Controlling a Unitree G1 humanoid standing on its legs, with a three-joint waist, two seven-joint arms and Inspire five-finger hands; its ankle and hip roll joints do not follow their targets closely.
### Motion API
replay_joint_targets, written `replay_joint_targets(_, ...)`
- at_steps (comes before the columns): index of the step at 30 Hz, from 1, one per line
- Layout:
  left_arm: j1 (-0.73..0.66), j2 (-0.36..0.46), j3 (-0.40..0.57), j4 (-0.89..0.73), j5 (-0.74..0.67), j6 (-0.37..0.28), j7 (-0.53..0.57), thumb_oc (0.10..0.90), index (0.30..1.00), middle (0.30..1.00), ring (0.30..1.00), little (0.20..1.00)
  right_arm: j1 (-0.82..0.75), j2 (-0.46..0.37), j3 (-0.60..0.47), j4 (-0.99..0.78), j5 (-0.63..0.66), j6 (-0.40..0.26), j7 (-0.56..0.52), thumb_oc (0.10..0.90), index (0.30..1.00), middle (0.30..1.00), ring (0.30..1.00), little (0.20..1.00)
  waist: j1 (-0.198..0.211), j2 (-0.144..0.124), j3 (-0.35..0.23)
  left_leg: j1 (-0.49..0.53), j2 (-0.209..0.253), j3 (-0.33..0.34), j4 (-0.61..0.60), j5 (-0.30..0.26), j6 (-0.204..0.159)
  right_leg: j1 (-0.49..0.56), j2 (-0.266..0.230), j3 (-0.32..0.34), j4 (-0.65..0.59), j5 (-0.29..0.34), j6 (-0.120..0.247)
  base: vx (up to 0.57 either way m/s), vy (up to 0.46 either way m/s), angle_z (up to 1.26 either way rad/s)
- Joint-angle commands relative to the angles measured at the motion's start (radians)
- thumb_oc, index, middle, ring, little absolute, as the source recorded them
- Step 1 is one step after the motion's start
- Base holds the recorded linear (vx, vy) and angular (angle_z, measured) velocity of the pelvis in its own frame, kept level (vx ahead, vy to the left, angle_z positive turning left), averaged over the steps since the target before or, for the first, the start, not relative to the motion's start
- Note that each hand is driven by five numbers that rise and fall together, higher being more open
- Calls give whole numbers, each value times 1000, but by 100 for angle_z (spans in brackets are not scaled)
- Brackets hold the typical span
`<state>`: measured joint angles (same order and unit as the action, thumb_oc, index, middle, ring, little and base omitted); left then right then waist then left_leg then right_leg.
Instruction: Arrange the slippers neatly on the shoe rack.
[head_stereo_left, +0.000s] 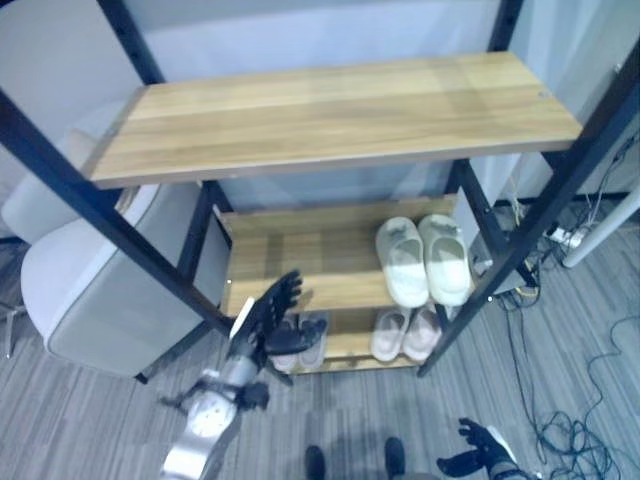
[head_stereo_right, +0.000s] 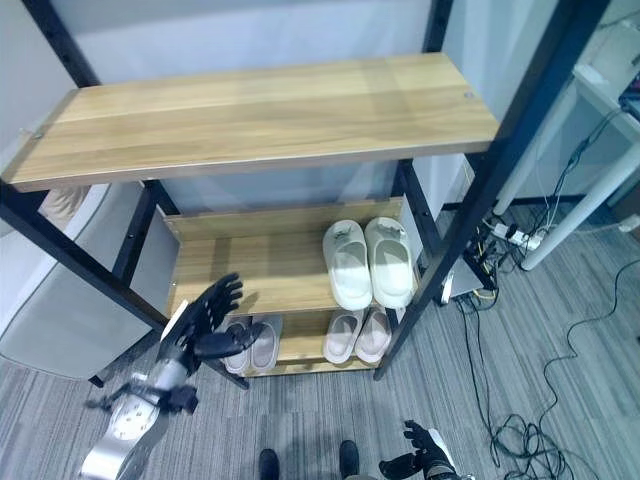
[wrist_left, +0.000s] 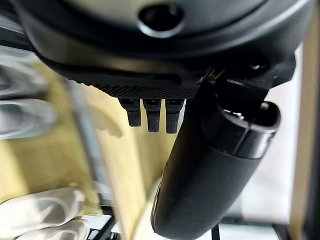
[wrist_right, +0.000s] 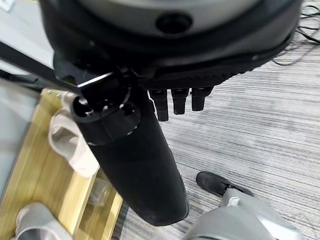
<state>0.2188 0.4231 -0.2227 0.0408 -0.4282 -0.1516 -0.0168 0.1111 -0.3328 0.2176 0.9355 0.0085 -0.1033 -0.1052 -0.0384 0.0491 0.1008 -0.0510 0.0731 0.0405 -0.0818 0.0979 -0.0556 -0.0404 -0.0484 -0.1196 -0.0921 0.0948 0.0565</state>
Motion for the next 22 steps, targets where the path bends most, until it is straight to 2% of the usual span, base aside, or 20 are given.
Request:
replay_joint_targets(1, -24, 12, 35, 23, -31, -37, -60, 800, 900, 900, 900, 900, -18, 7, -27, 26, 20, -23, 2, 800, 900, 900, 900, 900, 20, -42, -55, 22, -22, 17, -5, -63, -39, 13, -32, -67, 8, -67, 71, 10, 54, 12)
replay_joint_targets(5, 7, 20, 34, 149, 34, -19, -67, 800, 900, 900, 900, 900, -23, 13, -36, 48, 24, -19, 2, 800, 900, 900, 900, 900, 28, -46, -59, 27, -28, 6, -5, -65, -34, 24, -38, -76, 10, -66, 74, 8, 61, 14)
replay_joint_targets(7, 7, 18, 27, 362, 163, 4, -58, 800, 900, 900, 900, 900, -34, 13, -28, 77, 19, -13, 9, 800, 900, 900, 900, 900, 33, -53, -64, 33, -33, 2, -5, -69, -28, 32, -45, -82, 12, -63, 79, -6, 93, 6)
replay_joint_targets(8, 5, 16, 26, 366, 164, 1, -57, 800, 900, 900, 900, 900, -35, 13, -29, 78, 19, -13, 9, 800, 900, 900, 900, 900, 33, -53, -63, 33, -33, 2, -5, -69, -28, 32, -45, -82, 12, -63, 79, 1, 71, 3)
replay_joint_targets(10, -29, 3, 13, 552, 287, 14, -39, 800, 900, 900, 900, 900, -49, 14, -20, 122, 8, -6, 12, 800, 900, 900, 900, 900, 33, -59, -68, 38, -37, 3, -5, -73, -24, 35, -49, -81, 15, -60, 82, 4, 79, 1)
replay_joint_targets(11, -33, 1, 12, 557, 288, 11, -38, 800, 900, 900, 900, 900, -51, 14, -20, 123, 8, -6, 12, 800, 900, 900, 900, 900, 33, -58, -67, 39, -37, 3, -5, -73, -24, 35, -49, -81, 15, -60, 82, 9, 74, 1)
replay_joint_targets(16, -138, -82, 31, 936, 383, 30, 13, 800, 900, 900, 900, 900, -85, 31, -10, 224, -5, 8, 3, 800, 900, 900, 900, 900, 27, -66, -74, 53, -41, 11, -5, -82, -19, 43, -51, -75, 19, -61, 82, 4, 62, 1)
replay_joint_targets(17, -139, -82, 31, 937, 383, 30, 13, 800, 900, 900, 900, 900, -85, 31, -10, 224, -5, 8, 3, 800, 900, 900, 900, 900, 27, -65, -73, 53, -41, 11, -5, -82, -19, 43, -51, -75, 19, -61, 82, 17, 49, 2)
replay_joint_targets(18, -167, -100, 41, 1044, 404, 41, 29, 800, 900, 900, 900, 900, -97, 36, -8, 246, -6, 12, -2, 800, 900, 900, 900, 900, 25, -70, -79, 58, -42, 12, -5, -86, -18, 46, -52, -72, 20, -62, 82, 17, 41, 0)
replay_joint_targets(20, -189, -109, 47, 1135, 447, 49, 56, 800, 900, 900, 900, 900, -107, 42, -5, 261, -3, 16, -4, 800, 900, 900, 900, 900, 22, -73, -83, 65, -42, 18, -5, -90, -16, 46, -53, -65, 21, -61, 83, 21, 63, -2)
replay_joint_targets(22, -192, -110, 49, 1154, 458, 51, 60, 800, 900, 900, 900, 900, -111, 42, -4, 263, -3, 16, -6, 800, 900, 900, 900, 900, 22, -73, -84, 67, -42, 20, -5, -91, -16, 46, -53, -62, 21, -60, 83, 6, 21, -1)
